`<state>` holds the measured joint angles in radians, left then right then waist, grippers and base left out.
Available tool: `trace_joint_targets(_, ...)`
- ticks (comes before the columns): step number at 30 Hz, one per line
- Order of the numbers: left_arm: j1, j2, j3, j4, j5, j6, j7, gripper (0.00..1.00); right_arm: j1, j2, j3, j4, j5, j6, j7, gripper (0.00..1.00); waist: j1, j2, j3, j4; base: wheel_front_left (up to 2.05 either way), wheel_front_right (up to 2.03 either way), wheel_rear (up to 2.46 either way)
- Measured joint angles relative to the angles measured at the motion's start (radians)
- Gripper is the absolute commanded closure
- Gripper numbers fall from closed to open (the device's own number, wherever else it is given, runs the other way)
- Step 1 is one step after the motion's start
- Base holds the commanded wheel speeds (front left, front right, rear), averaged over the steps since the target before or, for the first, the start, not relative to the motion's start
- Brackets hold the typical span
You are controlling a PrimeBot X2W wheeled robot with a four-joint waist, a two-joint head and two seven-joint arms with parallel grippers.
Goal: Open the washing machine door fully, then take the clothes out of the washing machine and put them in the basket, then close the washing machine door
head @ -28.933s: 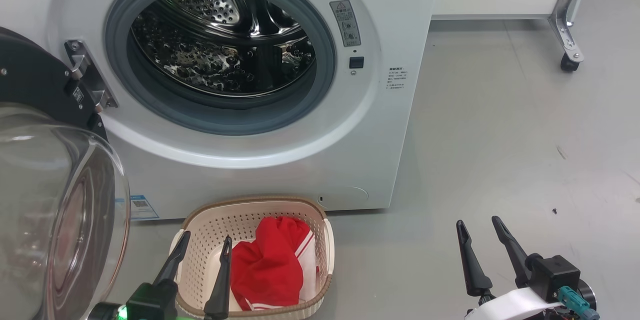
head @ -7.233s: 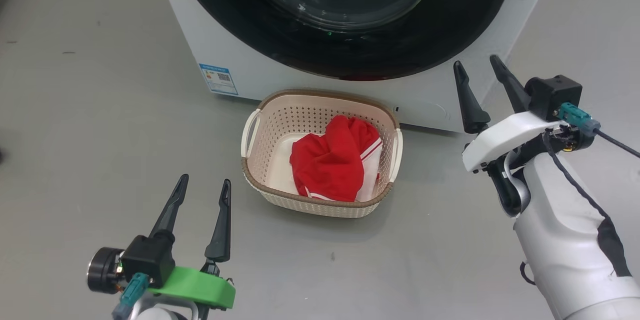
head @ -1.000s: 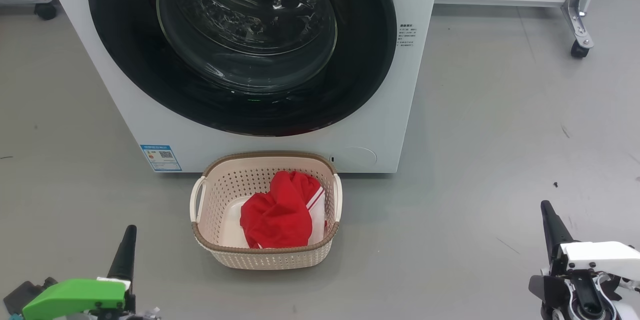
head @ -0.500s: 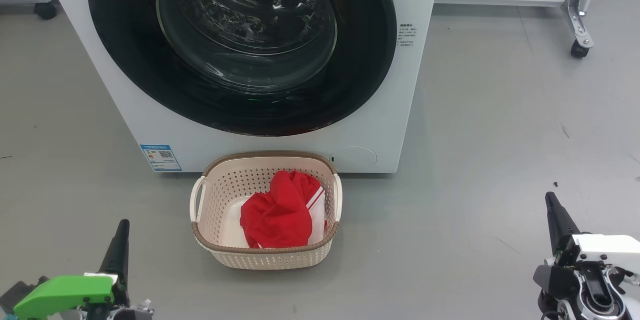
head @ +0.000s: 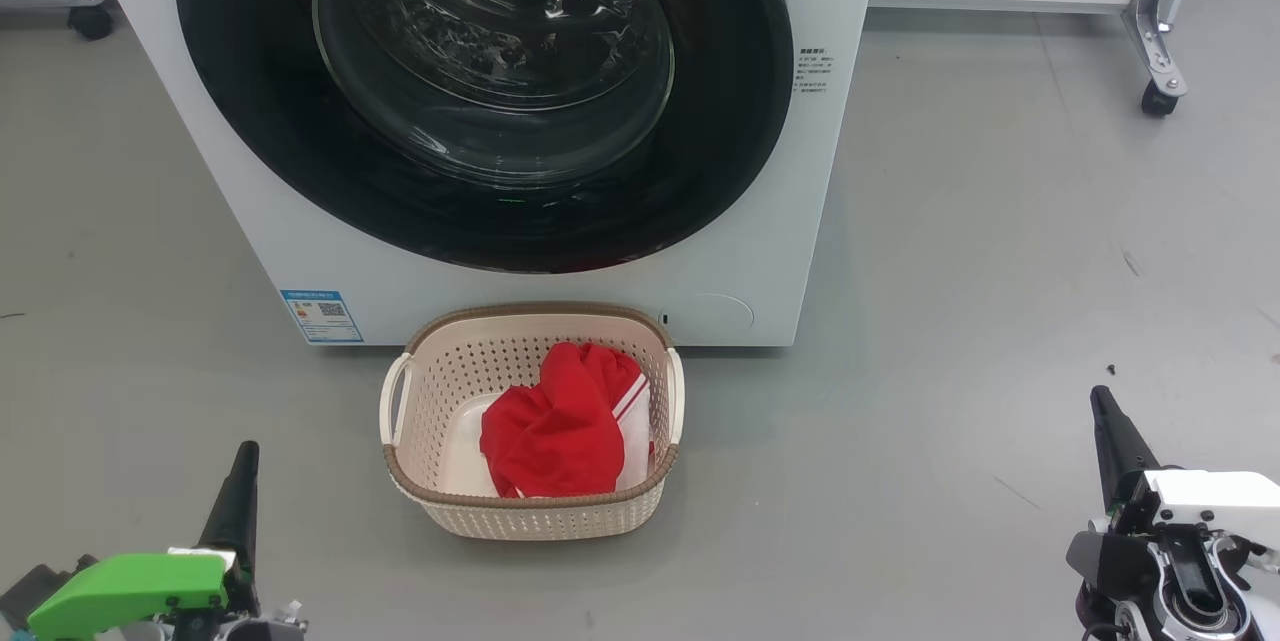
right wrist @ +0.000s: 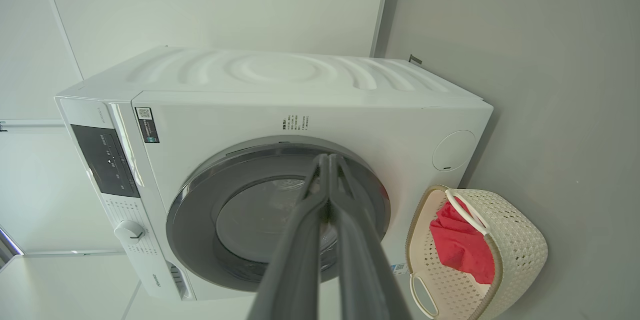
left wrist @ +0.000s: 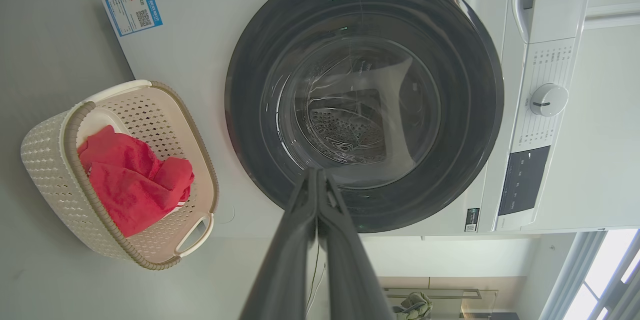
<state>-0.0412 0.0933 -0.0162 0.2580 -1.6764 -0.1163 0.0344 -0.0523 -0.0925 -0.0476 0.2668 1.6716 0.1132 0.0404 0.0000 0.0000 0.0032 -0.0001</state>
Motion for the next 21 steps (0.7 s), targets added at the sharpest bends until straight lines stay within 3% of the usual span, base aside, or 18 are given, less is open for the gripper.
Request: trace_joint_targets(21, -0.001, 0.0, 0.003, 0.01, 0.0, -0.003, 0.001, 1.0, -0.001, 0.0, -0.002, 0.005, 0.0, 0.002, 0.002, 1.0, 0.0, 0.0, 0.0, 0.0, 0.0, 0.0, 0.0)
